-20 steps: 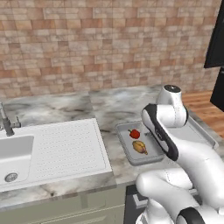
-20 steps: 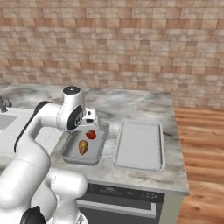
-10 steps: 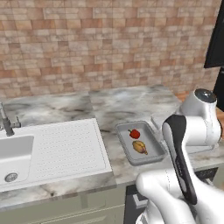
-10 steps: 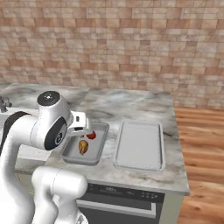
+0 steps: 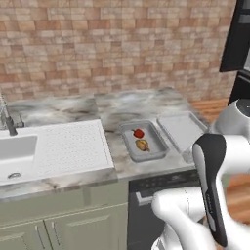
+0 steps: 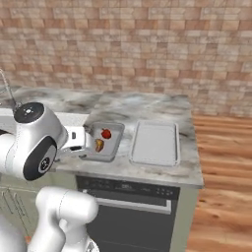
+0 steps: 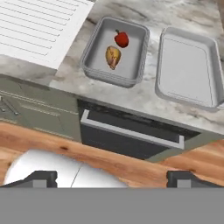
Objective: Place one bell pepper and one chicken drumstick in each tupperware on the nearby counter, to pack two identical lunches.
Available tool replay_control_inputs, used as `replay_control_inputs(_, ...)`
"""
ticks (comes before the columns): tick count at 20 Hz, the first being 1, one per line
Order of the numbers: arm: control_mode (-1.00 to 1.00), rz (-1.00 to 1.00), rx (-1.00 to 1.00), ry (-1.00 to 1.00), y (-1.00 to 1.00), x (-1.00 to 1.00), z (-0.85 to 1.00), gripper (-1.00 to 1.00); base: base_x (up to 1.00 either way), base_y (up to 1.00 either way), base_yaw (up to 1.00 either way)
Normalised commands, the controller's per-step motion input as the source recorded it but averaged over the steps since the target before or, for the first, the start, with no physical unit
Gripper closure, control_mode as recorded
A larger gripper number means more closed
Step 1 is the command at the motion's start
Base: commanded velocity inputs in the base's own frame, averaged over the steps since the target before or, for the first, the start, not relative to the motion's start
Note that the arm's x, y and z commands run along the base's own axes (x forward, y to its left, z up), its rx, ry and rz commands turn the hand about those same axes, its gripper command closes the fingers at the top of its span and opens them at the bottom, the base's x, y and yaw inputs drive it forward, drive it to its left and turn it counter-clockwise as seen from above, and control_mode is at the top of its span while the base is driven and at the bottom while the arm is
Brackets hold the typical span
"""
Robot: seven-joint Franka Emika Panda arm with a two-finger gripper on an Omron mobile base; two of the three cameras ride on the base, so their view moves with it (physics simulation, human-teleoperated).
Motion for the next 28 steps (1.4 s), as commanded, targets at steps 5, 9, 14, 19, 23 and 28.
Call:
replay_control_inputs(5,1.0,0.0,0.0,0.0,0.0,0.0,0.0,-1.0,-1.0,-0.96,-0.02)
replay_control_inputs(9,1.0,0.0,0.0,0.0,0.0,0.0,0.0,-1.0,-0.77,-1.0,-0.09)
replay_control_inputs(14,1.0,0.0,0.0,0.0,0.0,0.0,0.0,-1.0,-0.16,-1.0,-0.07)
replay_control_inputs(19,1.0,0.0,0.0,0.0,0.0,0.0,0.0,-1.0,0.05,-1.0,-0.03)
replay_control_inputs(23,1.0,0.0,0.0,0.0,0.0,0.0,0.0,-1.0,0.48,-1.0,0.0)
replay_control_inputs(28,1.0,0.0,0.0,0.0,0.0,0.0,0.0,-1.0,0.99,-0.55,0.0)
